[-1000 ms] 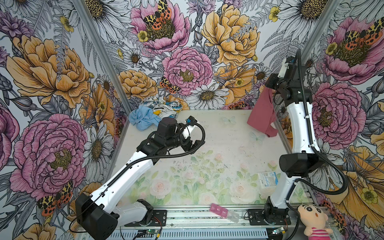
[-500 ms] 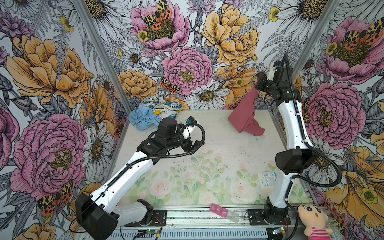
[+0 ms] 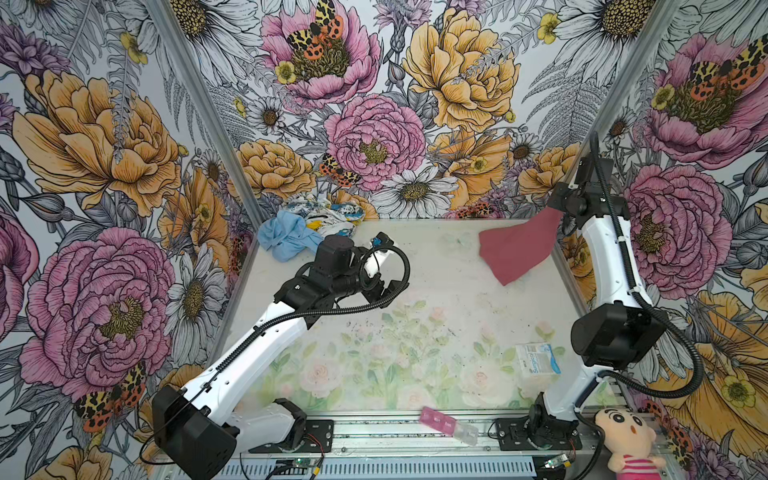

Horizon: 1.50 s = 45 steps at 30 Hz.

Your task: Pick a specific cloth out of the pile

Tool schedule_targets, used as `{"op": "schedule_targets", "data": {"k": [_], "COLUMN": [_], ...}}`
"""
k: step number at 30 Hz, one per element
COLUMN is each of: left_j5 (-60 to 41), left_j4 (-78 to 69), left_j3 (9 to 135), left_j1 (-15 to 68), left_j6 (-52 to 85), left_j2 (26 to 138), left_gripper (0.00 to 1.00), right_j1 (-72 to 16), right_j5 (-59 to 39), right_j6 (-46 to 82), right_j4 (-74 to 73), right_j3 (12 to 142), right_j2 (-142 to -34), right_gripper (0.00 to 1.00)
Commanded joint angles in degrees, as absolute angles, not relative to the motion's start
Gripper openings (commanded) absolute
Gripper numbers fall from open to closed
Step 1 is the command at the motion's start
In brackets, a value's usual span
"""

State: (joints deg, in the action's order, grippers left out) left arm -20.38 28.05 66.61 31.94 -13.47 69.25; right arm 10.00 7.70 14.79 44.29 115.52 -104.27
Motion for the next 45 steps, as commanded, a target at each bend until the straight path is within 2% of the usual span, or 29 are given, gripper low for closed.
{"op": "schedule_targets", "data": {"k": [1, 7, 13, 21, 24, 29, 35, 36, 38, 41, 44, 45], "left_j5": [-20.6, -20.0, -20.0, -20.4, -20.5, -20.8, -20.9, -20.8, -20.8, -20.8, -20.8, -21.0], "left_j4": [27.3, 27.4, 27.4, 27.3, 27.4, 27.4, 27.4, 27.5, 27.4, 27.4, 27.4, 27.4], "left_j3": [66.4, 66.3, 66.2, 66.3, 66.2, 66.3, 66.3, 66.2, 66.2, 66.1, 66.3, 66.3], "left_j1": [31.5, 31.4, 31.3, 31.3, 31.3, 31.3, 31.3, 31.3, 31.3, 31.4, 31.4, 31.3], "left_j6": [-13.4, -13.6, -13.5, -13.5, -13.4, -13.3, -13.2, -13.2, -13.2, -13.2, -13.1, -13.1], "left_j2": [69.5, 69.5, 69.7, 69.8, 70.0, 70.5, 70.3, 70.3, 70.2, 70.3, 70.5, 70.6], "left_gripper": [0.99, 0.99, 0.99, 0.99, 0.99, 0.99, 0.99, 0.99, 0.99, 0.99, 0.99, 0.99], "right_j1": [8.2, 2.6, 0.8, 0.1, 0.1, 0.0, 0.1, 0.1, 0.4, 0.4, 0.5, 0.5], "right_j5": [7.4, 6.6, 0.7, -0.1, -3.7, -11.5, -10.6, -10.6, -11.0, -11.2, -10.2, -9.4], "right_j6": [13.0, 12.2, 15.7, 16.4, 16.5, 17.6, 18.6, 18.5, 17.9, 16.8, 14.9, 14.2], "right_j4": [42.9, 42.8, 42.7, 41.5, 39.5, 38.9, 38.9, 39.0, 39.0, 39.0, 38.9, 39.0], "right_j3": [115.8, 119.5, 121.6, 114.7, 111.3, 111.7, 111.8, 111.8, 111.9, 111.4, 110.4, 109.8], "right_j2": [-107.5, -115.7, -121.3, -122.7, -122.9, -126.0, -128.5, -128.8, -128.9, -127.4, -124.4, -123.2], "right_gripper": [0.00, 0.00, 0.00, 0.00, 0.00, 0.00, 0.01, 0.03, 0.12, 0.39, 0.53, 0.61]}}
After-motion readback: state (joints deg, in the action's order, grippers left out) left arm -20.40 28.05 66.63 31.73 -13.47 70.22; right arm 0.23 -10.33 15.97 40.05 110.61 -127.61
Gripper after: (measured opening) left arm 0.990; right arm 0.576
